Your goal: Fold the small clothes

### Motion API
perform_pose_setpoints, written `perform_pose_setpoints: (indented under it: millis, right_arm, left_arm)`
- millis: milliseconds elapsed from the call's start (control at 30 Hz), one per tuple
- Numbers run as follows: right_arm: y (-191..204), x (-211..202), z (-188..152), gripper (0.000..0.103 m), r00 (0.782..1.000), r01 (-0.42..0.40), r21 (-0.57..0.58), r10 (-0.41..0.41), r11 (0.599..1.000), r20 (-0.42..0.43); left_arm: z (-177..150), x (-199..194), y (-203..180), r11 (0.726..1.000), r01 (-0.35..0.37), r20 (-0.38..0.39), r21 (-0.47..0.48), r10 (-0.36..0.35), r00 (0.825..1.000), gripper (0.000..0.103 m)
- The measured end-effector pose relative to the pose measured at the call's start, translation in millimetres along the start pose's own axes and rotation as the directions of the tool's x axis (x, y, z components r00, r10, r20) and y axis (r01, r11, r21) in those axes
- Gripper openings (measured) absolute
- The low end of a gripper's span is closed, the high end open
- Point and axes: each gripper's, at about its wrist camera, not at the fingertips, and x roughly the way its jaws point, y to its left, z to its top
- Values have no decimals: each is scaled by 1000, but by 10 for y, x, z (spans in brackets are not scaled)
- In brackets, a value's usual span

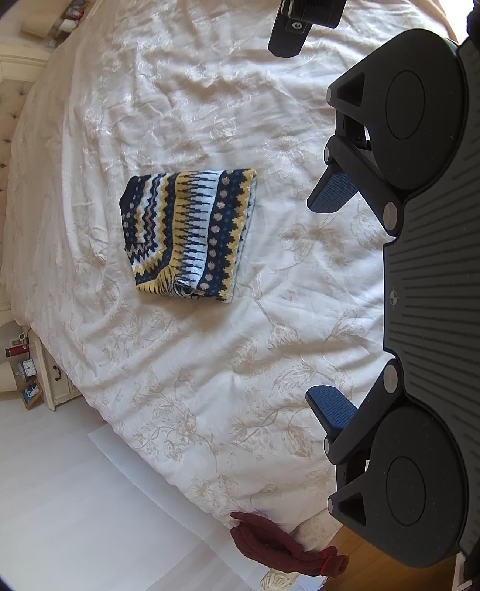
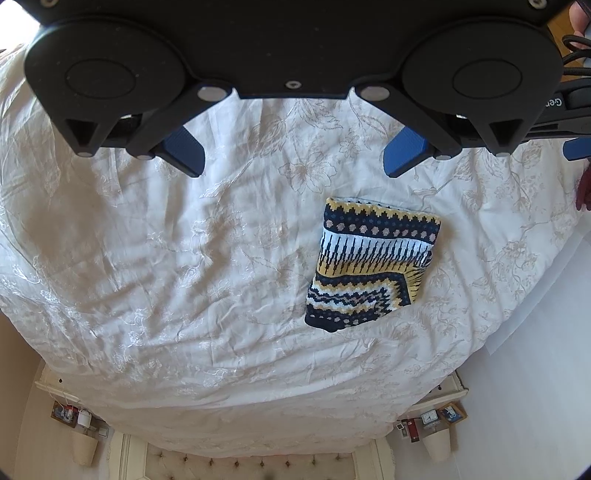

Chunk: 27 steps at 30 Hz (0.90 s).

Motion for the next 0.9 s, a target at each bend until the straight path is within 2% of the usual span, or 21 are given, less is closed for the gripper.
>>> perform_pose_setpoints:
  millis: [900]
  right_arm:
    - [156, 74, -22, 102, 1000, 9, -9, -10, 1000, -14]
  left_arm:
    - [-4, 21, 121, 1000, -4, -3, 2, 4, 1000, 101]
